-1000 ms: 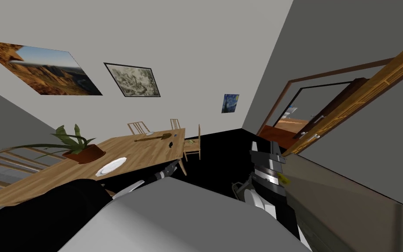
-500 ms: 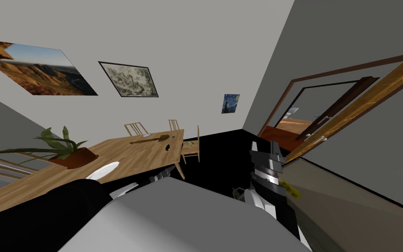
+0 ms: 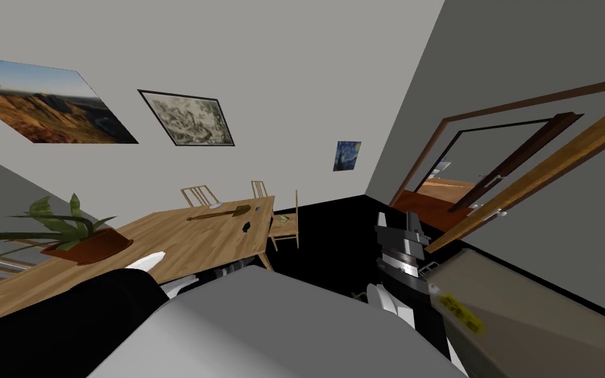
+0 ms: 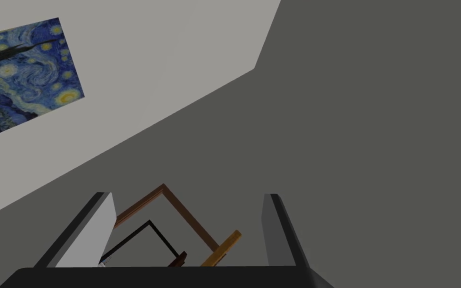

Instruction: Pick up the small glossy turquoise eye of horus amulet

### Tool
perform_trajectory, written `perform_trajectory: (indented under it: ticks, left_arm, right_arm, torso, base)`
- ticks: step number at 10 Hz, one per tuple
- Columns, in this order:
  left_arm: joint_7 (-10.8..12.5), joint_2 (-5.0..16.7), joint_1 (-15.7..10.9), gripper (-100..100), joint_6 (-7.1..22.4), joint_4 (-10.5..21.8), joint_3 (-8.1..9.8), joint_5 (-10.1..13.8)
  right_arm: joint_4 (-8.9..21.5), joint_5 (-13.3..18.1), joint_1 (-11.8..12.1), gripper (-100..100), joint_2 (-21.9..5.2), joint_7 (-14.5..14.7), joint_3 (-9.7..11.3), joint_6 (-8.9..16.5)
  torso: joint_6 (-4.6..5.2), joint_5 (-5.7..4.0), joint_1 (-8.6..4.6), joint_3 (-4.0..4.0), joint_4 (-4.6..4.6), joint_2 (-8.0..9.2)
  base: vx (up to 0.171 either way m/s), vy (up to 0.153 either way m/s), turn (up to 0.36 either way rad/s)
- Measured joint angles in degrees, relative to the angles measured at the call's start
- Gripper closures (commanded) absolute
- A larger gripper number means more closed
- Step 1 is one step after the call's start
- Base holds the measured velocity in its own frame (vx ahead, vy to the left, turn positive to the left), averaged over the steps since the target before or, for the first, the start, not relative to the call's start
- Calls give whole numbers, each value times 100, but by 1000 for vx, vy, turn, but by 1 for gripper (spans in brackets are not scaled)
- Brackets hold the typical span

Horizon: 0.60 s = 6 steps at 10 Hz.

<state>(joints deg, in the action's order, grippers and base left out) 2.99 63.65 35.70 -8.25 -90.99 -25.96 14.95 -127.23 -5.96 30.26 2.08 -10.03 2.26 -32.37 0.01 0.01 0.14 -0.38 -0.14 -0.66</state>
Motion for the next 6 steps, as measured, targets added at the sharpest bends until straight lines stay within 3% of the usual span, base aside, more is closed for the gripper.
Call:
perform_trajectory:
  ticks: [2,4,6]
  left_arm:
    - [-62,295,-17,-100,90,103,-109,7]
    - [-247,737,202,-100,354,29,-96,-16]
    - [-368,911,130,-100,451,210,-235,-70]
  right_arm:
    - [0,0,0,0,0,0,0,0]
    - [0,0,1,0,-1,0,-1,0]
    - [0,0,0,0,-1,0,-1,0]
  torso:
    - [1,1,8,5,2,9]
    - [2,3,17,-18,-6,-32]
    - [1,4,19,-3,-1,-3]
  base:
    - [170,54,1]
    - [242,59,-1]
    - [186,88,-1]
